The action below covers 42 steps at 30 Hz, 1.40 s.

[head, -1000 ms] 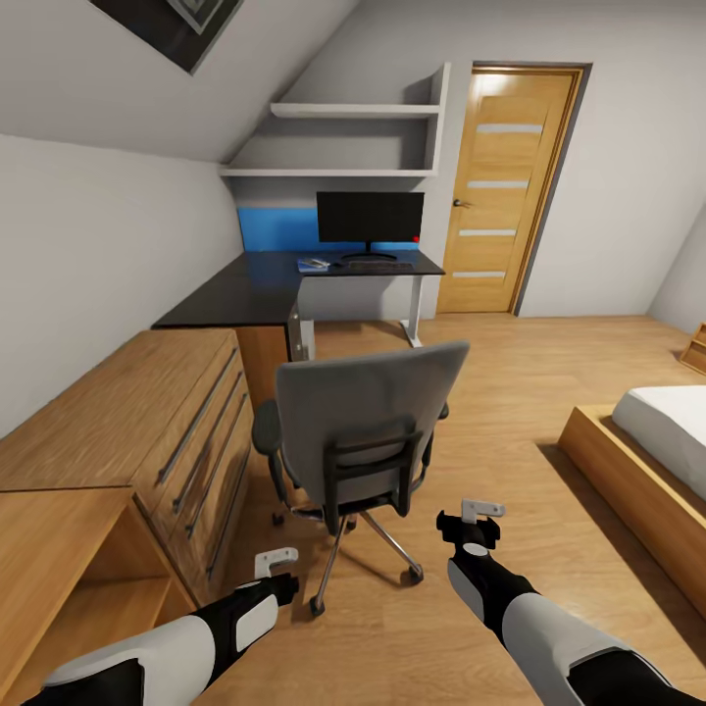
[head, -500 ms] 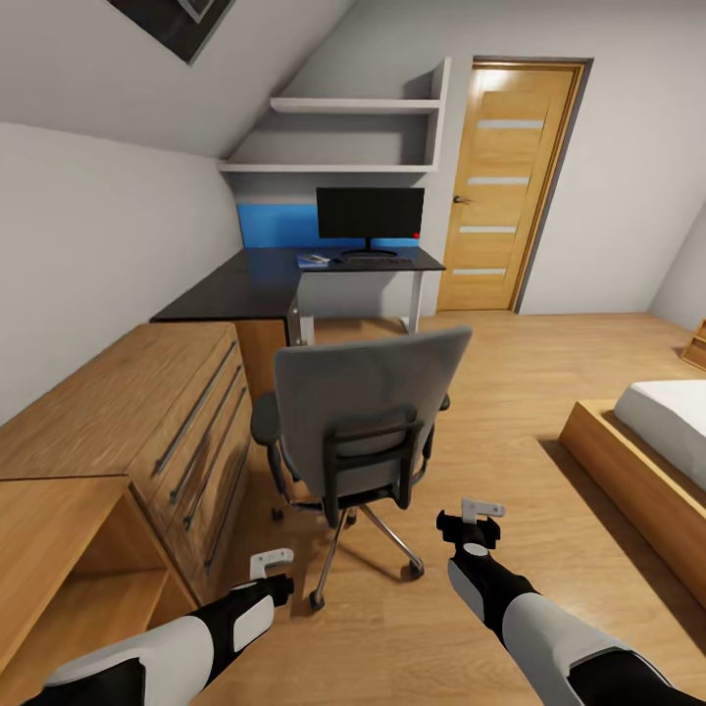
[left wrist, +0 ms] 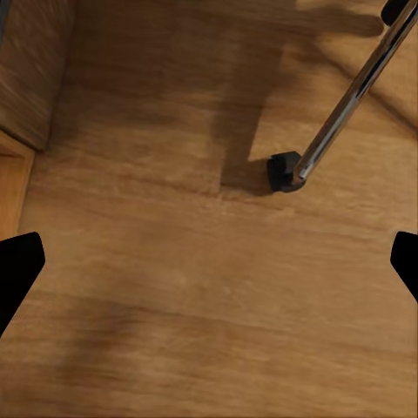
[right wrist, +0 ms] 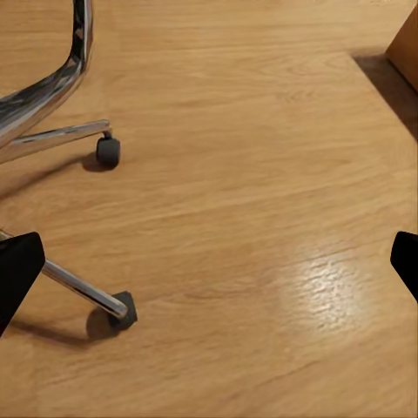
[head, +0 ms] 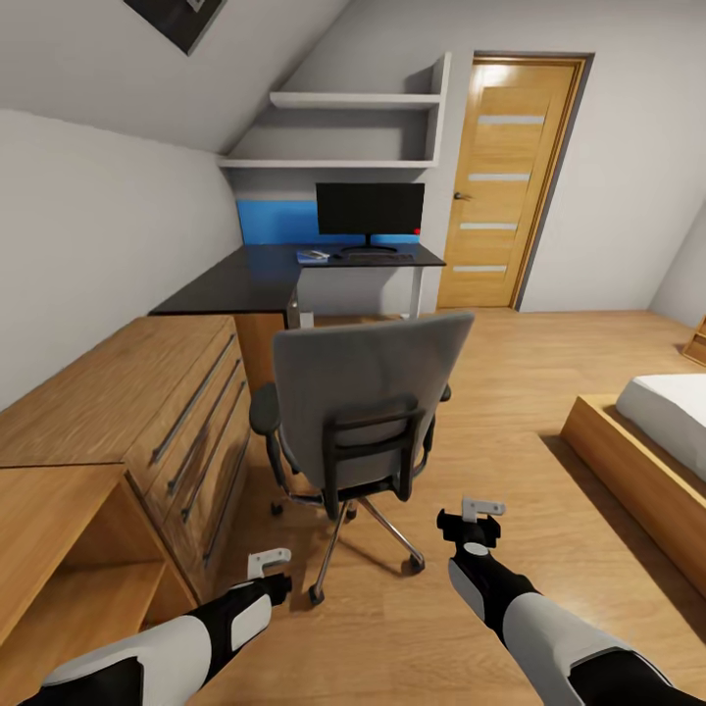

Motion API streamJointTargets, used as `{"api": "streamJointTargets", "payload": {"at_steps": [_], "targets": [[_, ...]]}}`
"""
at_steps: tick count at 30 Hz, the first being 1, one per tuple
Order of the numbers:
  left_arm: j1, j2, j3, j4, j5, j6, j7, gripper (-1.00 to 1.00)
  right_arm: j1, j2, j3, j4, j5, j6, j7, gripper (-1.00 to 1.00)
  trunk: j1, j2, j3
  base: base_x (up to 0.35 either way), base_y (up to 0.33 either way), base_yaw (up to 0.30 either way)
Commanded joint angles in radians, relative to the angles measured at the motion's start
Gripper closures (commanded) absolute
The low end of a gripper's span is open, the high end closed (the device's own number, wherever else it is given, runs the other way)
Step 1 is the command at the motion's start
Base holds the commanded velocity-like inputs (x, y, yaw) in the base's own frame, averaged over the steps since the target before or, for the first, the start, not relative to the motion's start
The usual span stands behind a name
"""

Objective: In the bedroom, organize the workspace by keeping the computer under the desk, ensuring the monitor is on the desk, placing the keyboard on the desk next to the monitor, placing the mouse on the desk next to the keyboard, moving the folder from the swivel chair onto the desk next to the mouse, stacking the notebook on top of the folder with the pen on top of the notebook, and positioning the swivel chair next to the desk.

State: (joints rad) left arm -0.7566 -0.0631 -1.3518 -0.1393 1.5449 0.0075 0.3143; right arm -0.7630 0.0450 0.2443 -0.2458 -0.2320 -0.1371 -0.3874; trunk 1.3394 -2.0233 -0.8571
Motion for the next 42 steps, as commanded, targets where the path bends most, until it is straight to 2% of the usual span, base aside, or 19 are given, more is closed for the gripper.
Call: {"api": "streamJointTargets", "payload": {"at_steps": [1, 3, 5, 6, 7, 11, 20, 22, 30, 34, 42], "targets": [[-0.006, 0.001, -0.007, -0.002, 0.005, 0.003, 0.007, -1.00, -0.001, -0.001, 0.007, -0.003, -0.010, -0.004, -0.004, -1.00, 0.004, -0.008, -0.004, 0.000, 0.000, 0.000], [-0.024, 0.003, -0.007, -0.002, 0.005, 0.005, 0.007, -1.00, -0.001, -0.001, 0.007, -0.007, -0.010, -0.003, -0.004, -1.00, 0.011, -0.022, -0.010, 0.000, 0.000, 0.000], [-0.064, 0.009, -0.006, -0.002, 0.005, 0.013, 0.007, -1.00, -0.002, -0.001, 0.006, -0.017, -0.009, -0.001, -0.004, -1.00, 0.019, -0.036, -0.017, 0.000, 0.000, 0.000], [-0.098, 0.018, -0.005, -0.002, 0.006, 0.049, 0.008, -1.00, -0.004, -0.003, 0.005, -0.030, -0.009, 0.002, -0.004, -1.00, 0.023, -0.043, -0.020, 0.000, 0.000, 0.000], [-0.105, 0.021, -0.005, -0.002, 0.006, 0.065, 0.008, -1.00, -0.004, -0.003, 0.005, -0.033, -0.009, 0.003, -0.004, -1.00, 0.027, -0.050, -0.023, 0.000, 0.000, 0.000], [-0.127, 0.026, -0.003, -0.002, 0.012, 0.120, 0.008, -1.00, -0.006, -0.006, 0.004, -0.040, -0.009, 0.004, -0.004, -1.00, 0.042, -0.078, -0.035, 0.000, 0.000, 0.000], [-0.137, 0.016, -0.005, -0.003, 0.064, 0.139, -0.003, -1.00, -0.007, -0.006, 0.002, -0.025, -0.013, 0.000, -0.004, -1.00, 0.077, -0.141, -0.064, 0.000, 0.000, 0.000], [-0.137, 0.011, -0.006, -0.004, 0.070, 0.133, -0.008, -1.00, -0.007, -0.004, 0.003, -0.019, -0.013, 0.000, -0.004, -1.00, 0.084, -0.155, -0.070, 0.000, 0.000, 0.000], [-0.136, 0.009, -0.007, -0.002, 0.082, -0.008, -0.016, -1.00, -0.006, -0.006, 0.004, -0.016, -0.012, -0.008, -0.006, -1.00, 0.115, -0.211, -0.095, 0.000, 0.000, 0.000], [-0.136, 0.009, -0.007, -0.002, 0.081, -0.048, -0.015, -1.00, -0.005, -0.006, 0.004, -0.017, -0.012, -0.038, -0.006, -1.00, 0.130, -0.239, -0.107, 0.000, 0.000, 0.000], [-0.136, 0.008, -0.009, -0.002, 0.081, -0.068, -0.015, -1.00, -0.003, 0.000, 0.009, -0.020, -0.007, -0.101, -0.007, -1.00, 0.161, -0.295, -0.133, 0.000, 0.000, 0.000]]}}
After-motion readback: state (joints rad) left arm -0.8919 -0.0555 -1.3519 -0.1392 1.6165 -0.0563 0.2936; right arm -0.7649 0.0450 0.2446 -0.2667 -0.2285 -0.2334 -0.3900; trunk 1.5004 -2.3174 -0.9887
